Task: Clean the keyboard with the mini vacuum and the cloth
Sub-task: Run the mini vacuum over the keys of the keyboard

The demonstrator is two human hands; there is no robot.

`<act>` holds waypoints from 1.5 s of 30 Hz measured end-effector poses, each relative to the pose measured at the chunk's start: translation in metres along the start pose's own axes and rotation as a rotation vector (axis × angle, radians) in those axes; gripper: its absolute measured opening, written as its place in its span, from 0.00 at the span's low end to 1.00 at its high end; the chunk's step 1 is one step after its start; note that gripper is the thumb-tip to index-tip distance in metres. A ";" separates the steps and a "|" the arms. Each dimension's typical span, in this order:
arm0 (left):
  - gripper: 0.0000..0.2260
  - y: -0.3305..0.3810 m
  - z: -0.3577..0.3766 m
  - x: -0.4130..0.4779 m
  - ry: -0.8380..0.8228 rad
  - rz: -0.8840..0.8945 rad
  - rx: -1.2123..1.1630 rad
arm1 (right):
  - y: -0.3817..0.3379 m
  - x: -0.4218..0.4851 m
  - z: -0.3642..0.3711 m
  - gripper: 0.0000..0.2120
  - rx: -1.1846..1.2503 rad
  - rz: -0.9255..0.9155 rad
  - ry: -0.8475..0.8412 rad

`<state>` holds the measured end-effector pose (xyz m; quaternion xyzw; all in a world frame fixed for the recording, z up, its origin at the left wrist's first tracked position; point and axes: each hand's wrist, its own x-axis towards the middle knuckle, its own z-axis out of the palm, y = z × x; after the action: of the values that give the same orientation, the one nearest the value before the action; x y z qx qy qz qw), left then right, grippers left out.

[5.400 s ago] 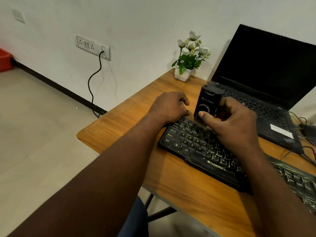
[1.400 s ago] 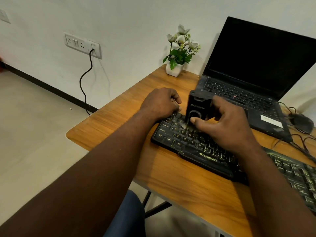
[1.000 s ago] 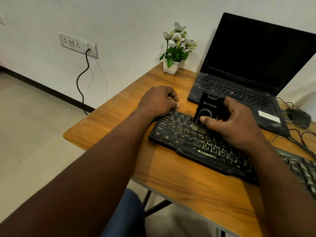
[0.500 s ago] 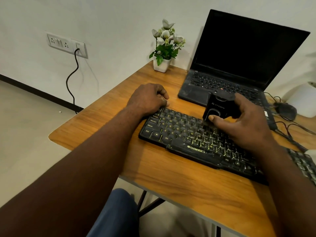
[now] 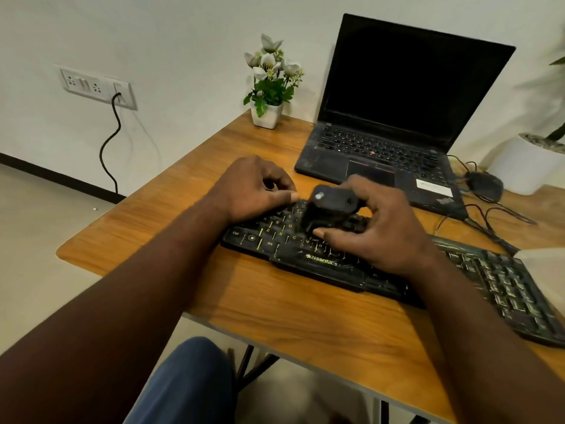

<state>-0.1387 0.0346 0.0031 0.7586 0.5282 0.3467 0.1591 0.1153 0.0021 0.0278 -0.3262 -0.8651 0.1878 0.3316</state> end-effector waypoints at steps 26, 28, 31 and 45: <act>0.07 -0.008 0.002 0.004 -0.035 -0.172 -0.195 | 0.008 -0.012 -0.041 0.16 0.029 0.145 -0.115; 0.08 -0.008 0.003 0.005 -0.035 -0.171 -0.194 | 0.009 -0.014 -0.048 0.17 0.028 0.175 -0.121; 0.08 -0.009 0.004 0.006 -0.036 -0.176 -0.197 | 0.001 -0.003 -0.026 0.18 -0.057 0.155 -0.093; 0.05 -0.012 0.005 0.009 0.006 -0.213 -0.170 | 0.003 -0.008 -0.036 0.16 -0.010 0.215 -0.125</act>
<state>-0.1416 0.0483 -0.0038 0.6810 0.5748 0.3736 0.2574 0.1460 0.0023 0.0483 -0.4065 -0.8450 0.2379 0.2534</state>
